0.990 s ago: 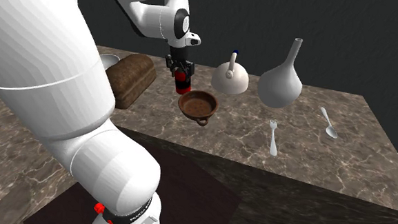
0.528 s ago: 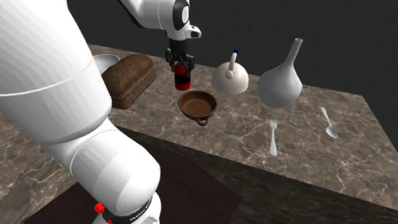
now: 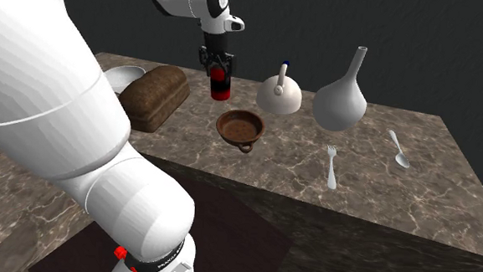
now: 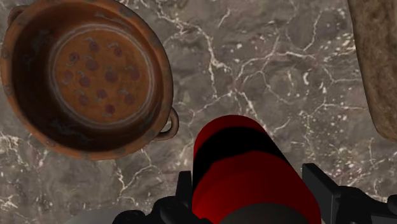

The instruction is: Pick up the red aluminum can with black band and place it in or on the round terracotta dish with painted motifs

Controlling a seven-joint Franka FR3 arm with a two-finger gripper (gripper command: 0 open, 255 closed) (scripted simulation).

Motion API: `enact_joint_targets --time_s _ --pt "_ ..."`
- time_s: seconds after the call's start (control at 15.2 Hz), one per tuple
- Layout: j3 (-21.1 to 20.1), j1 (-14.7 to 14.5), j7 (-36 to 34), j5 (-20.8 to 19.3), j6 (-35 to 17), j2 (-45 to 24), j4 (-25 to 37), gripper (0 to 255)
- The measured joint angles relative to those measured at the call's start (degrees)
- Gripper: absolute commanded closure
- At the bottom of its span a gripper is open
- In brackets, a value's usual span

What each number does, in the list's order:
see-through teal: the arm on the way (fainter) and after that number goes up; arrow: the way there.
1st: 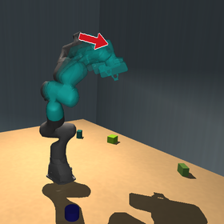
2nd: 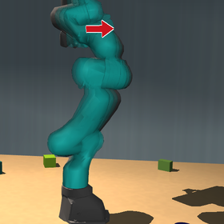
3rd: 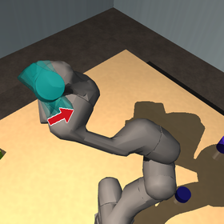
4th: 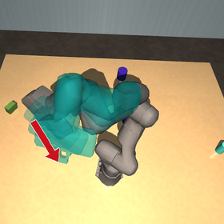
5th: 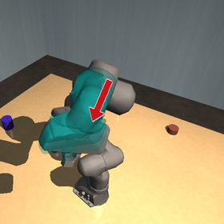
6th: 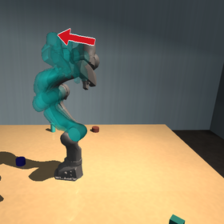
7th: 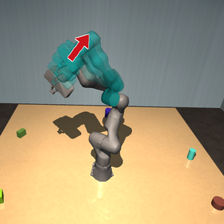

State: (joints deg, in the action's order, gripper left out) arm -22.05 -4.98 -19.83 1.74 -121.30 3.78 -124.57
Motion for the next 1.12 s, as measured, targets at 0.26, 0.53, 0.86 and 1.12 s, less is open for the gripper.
enact_joint_targets --time_s 0.26,0.53,0.86,1.12 --pt "0.3 0.1 0.6 0.5 3.0 1.3 1.8 255" --pt "0.3 0.0 0.6 0.8 6.1 2.3 3.9 255" --pt "3.5 1.6 6.4 2.9 7.6 9.5 -1.6 255" --pt "7.0 2.6 11.6 3.9 8.8 16.5 -7.5 255"
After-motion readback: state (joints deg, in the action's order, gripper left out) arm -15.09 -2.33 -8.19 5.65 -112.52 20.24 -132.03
